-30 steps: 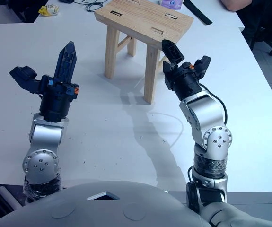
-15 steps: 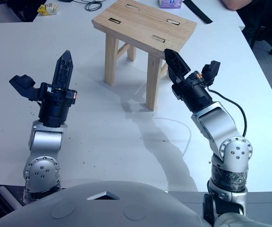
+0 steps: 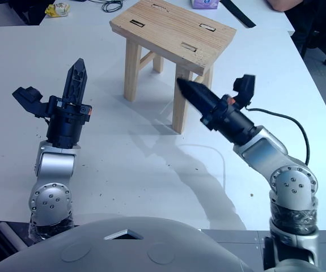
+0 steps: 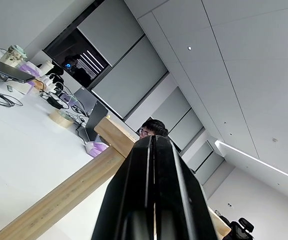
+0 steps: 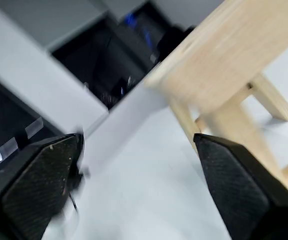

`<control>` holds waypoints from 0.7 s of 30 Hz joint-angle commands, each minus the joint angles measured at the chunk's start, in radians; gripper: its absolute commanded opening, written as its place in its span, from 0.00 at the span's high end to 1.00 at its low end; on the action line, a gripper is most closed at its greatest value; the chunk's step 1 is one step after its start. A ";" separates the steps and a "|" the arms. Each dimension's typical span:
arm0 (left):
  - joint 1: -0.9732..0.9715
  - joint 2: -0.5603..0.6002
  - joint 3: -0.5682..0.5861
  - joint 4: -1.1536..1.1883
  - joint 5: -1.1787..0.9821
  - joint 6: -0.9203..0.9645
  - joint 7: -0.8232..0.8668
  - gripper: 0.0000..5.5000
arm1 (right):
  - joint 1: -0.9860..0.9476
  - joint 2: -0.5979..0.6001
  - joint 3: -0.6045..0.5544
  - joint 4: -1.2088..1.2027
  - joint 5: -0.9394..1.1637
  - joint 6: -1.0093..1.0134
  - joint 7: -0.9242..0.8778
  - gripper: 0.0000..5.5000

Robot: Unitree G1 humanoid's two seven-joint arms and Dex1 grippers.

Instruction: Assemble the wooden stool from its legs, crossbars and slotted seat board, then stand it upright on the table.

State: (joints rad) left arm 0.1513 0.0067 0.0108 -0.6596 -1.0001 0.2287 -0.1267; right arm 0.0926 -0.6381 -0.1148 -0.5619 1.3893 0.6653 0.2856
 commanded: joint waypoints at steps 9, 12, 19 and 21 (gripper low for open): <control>0.026 0.127 0.103 0.225 0.384 0.047 0.193 1.00 | 0.003 0.056 0.019 0.321 -0.608 -0.184 0.044 0.22; 0.012 0.098 0.121 0.254 0.518 0.018 0.283 1.00 | -0.037 0.148 -0.014 0.388 -0.722 -0.193 -0.145 0.27; 0.038 0.033 0.027 0.298 0.792 -0.033 0.369 1.00 | -0.089 0.318 0.079 0.349 -1.083 -0.228 -0.463 0.46; 0.056 -0.006 0.013 0.304 0.823 -0.043 0.392 1.00 | -0.107 0.387 0.085 0.336 -1.123 -0.223 -0.525 0.52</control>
State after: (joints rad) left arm 0.1830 0.0403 0.0406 -0.3719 -0.2169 0.1984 0.2364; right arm 0.0212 -0.3175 -0.0373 -0.1963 0.3115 0.4384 -0.1734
